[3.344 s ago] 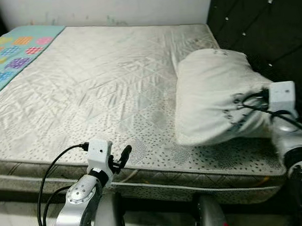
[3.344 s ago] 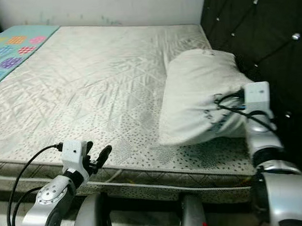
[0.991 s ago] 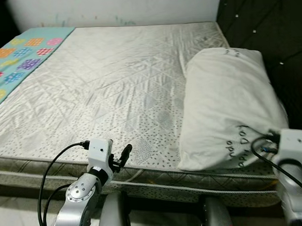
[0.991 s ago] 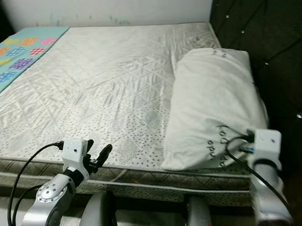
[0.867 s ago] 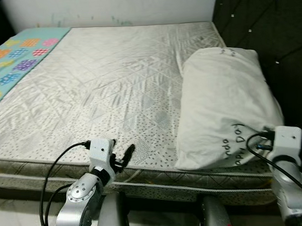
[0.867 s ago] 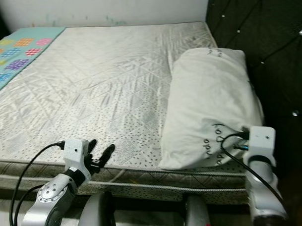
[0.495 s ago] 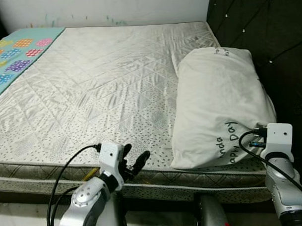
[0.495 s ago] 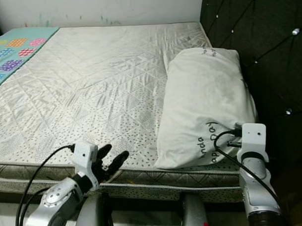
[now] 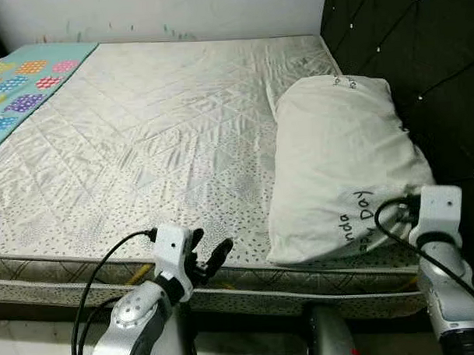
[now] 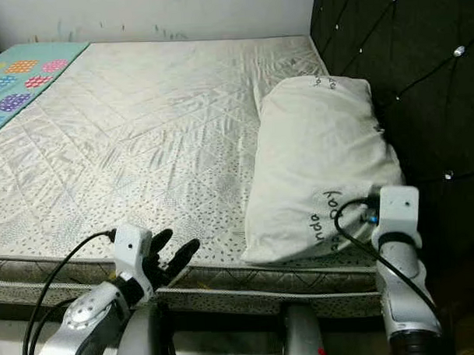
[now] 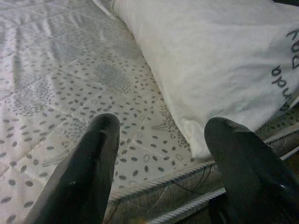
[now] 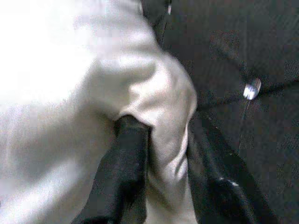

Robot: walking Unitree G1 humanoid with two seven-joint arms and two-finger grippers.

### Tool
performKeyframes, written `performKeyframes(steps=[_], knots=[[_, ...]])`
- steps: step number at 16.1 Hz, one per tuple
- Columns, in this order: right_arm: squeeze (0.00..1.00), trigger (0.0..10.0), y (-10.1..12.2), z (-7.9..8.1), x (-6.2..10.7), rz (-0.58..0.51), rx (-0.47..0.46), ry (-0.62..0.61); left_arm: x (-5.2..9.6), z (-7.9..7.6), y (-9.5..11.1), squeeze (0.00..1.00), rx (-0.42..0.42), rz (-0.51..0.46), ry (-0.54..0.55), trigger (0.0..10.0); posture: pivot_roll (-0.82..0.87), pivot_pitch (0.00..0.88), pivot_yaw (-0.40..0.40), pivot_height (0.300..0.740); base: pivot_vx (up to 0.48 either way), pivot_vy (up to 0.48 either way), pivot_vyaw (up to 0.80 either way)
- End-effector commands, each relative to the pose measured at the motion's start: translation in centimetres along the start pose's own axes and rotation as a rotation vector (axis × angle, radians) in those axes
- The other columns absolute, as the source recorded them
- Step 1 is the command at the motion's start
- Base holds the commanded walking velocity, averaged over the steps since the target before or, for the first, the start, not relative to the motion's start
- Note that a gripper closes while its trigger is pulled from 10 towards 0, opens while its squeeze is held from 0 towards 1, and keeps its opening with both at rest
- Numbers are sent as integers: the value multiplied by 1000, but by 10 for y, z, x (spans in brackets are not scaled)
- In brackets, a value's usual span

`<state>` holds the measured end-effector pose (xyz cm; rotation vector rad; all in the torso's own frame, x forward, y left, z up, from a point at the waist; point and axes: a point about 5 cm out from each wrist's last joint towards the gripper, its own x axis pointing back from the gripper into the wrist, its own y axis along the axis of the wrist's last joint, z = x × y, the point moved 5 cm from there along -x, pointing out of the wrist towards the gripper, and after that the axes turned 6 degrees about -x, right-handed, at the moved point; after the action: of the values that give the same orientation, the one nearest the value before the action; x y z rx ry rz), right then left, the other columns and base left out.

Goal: Clean up the room

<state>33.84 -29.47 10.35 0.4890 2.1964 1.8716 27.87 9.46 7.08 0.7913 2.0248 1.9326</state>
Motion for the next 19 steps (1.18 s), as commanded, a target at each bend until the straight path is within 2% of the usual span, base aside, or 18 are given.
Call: performKeyframes(steps=[1,3,8,12,16,19], knots=[[1000,10000,27,2,-4,-97,-7,-1,3,6,2,0,-21,1,34,10000,-84,0,-6,570,0,0,0],[1000,10000,41,10,-8,-148,13,22,3,12,3,0,-26,-8,64,10000,-80,0,-11,570,0,0,0],[1000,10000,51,23,-2,-191,-4,68,6,21,6,0,-16,-34,149,10000,-79,0,-17,570,0,0,0],[1000,10000,43,30,11,-169,-64,85,15,39,11,0,-11,-78,290,10000,-84,0,-14,570,0,0,0],[1000,10000,25,45,25,-115,-122,115,15,40,12,0,-10,-91,299,10000,-80,0,-12,570,0,0,0],[1000,10000,26,56,28,-110,-170,147,13,42,17,0,-17,-112,311,10000,-81,0,-4,570,0,0,0]])
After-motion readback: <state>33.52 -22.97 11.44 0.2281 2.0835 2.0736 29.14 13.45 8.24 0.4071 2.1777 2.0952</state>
